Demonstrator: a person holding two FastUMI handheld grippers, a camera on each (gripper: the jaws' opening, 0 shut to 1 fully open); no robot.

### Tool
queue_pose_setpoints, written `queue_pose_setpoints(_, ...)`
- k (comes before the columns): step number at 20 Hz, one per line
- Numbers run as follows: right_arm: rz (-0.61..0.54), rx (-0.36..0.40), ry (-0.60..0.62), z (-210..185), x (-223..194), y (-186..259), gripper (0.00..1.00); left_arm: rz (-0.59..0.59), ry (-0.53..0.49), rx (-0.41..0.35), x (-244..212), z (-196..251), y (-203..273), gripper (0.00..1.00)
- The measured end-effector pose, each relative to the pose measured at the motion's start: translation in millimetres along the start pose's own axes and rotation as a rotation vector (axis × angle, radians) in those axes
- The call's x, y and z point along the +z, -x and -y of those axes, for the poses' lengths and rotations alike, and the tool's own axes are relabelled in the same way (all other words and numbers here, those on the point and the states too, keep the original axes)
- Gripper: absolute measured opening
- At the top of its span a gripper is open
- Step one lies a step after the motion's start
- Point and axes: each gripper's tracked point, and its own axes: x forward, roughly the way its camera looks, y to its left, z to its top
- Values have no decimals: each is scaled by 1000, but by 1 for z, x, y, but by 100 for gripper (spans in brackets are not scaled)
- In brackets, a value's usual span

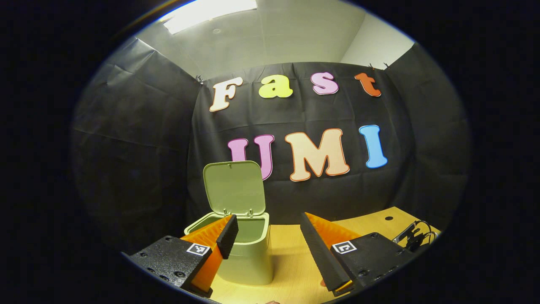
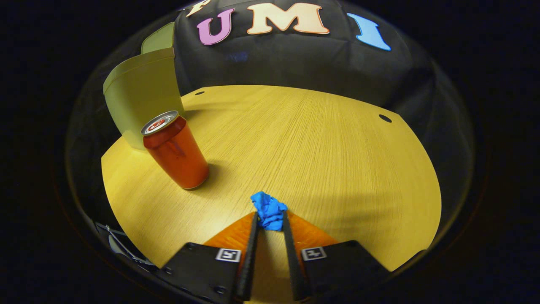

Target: Press the lid of the desktop garbage bin to open it, pick up the crumpled paper on the desktop and throw it into the bin, then pick up the pop can on the desktop and drop it into the bin, and finally close the garbage bin lid.

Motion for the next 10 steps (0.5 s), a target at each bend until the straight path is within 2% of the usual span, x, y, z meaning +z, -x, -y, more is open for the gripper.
queue_pose_setpoints(1,-7,17,-9,-3,1,0,31,1,0,-1,0,0,0,89)
queue_pose_setpoints(2,-3,23,-13,-3,1,2,33,2,0,-4,0,0,0,89)
queue_pose_setpoints(4,33,18,-13,-3,13,9,30,2,-1,-6,-1,-1,1,89)
queue_pose_setpoints(5,56,17,-14,-5,21,14,33,5,0,-7,1,-1,0,89)
queue_pose_setpoints(6,83,14,-15,-5,32,19,30,7,3,-9,0,-1,-1,89)
queue_pose_setpoints(10,201,12,-26,-8,87,40,32,7,18,-11,-2,-4,-1,89)
